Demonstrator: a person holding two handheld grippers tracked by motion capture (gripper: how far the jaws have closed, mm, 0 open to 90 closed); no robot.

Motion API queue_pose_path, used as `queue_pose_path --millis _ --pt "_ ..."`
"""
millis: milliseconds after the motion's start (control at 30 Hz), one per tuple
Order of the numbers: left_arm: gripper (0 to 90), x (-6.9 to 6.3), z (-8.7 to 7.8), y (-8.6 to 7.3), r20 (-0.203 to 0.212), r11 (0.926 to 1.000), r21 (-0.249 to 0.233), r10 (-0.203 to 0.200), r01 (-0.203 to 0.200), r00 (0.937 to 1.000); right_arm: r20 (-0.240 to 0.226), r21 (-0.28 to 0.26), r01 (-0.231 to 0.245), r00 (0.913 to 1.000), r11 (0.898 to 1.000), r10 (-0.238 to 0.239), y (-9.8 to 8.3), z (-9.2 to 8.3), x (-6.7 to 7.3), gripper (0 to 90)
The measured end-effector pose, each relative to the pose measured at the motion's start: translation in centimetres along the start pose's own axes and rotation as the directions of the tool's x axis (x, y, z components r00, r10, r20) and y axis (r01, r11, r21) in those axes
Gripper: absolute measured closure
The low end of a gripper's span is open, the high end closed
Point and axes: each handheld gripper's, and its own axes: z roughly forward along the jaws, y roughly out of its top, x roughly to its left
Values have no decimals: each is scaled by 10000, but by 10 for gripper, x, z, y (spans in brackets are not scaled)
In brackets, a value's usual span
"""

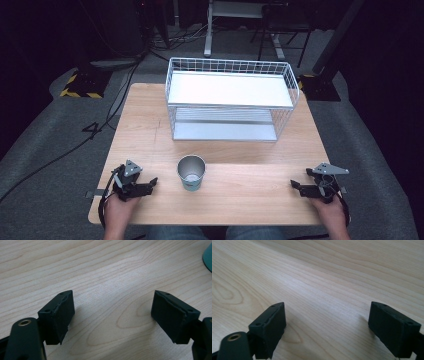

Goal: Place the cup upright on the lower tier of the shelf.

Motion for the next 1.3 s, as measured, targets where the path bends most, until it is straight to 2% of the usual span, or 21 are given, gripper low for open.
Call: queue_pose_path --millis 233,300,367,500,567,700,767,800,833,867,900,967,1033,1067,1100,1133,1167,1233,1300 --pt "164 2 -1 1 -11 9999 107 -89 89 10000 149 16 -93 9998 10000 93 1 1 -3 142" --pt "169 2 -5 2 -107 9999 -53 -129 129 9999 104 10 -106 9999 9999 106 1 1 -3 144" --pt "171 0 -15 9 -34 9989 -430 -178 177 9998 112 14 -103 9999 9999 102 1 1 -3 144" --pt "168 -3 -23 14 216 9983 -554 -150 162 9997 37 20 -68 10000 10000 68 0 0 -2 147" --pt "166 -8 -28 17 385 9983 -577 9 13 9993 37 18 -71 10000 10000 71 0 0 -1 146" --pt "188 -15 -31 18 433 9974 -709 138 -107 9990 39 17 -71 10000 10000 71 0 0 -1 146" --pt "191 -23 -34 18 648 9965 -810 252 -200 9976 42 17 -68 10000 10000 68 0 0 -2 146" --pt "193 -33 -36 16 865 9954 -886 438 -361 9953 45 18 -71 10000 10000 71 0 0 -2 146" --pt "194 -33 -36 16 865 9954 -886 438 -361 9953 45 18 -71 10000 10000 71 0 0 -2 146" --pt "194 -42 -36 14 945 9941 -935 643 -554 9934 39 14 -70 10000 10000 70 0 1 -2 147" --pt "194 -42 -36 14 945 9941 -935 643 -554 9934 39 14 -70 10000 10000 70 0 1 -2 147" --pt "193 -57 -36 11 1272 9912 -1088 896 -759 9878 90 16 -103 9999 9999 103 1 1 -2 147" --pt "193 -61 -36 10 1393 9903 -1179 900 -737 9861 94 7 -111 9999 9999 111 1 1 -2 147" --pt "192 -68 -36 10 1609 9872 -1451 901 -667 9828 101 14 -110 9999 9999 110 1 1 -2 147" --pt "192 -68 -36 10 1609 9872 -1451 901 -667 9828 101 14 -110 9999 9999 110 1 1 -2 147" --pt "192 -74 -34 10 1852 9840 -1716 801 -481 9794 101 17 -113 9999 9999 112 1 1 -2 146" --pt "190 -78 -32 11 1921 9828 -1811 712 -360 9788 98 8 -115 9999 9999 115 1 1 -2 147" --pt "186 -80 -30 11 1970 9810 -1907 744 -362 9776 98 9 -112 9999 9999 112 1 1 -2 147" --pt "180 -89 -22 11 1946 9784 -2035 773 -369 9778 100 13 -112 9999 9999 112 1 1 -2 147"
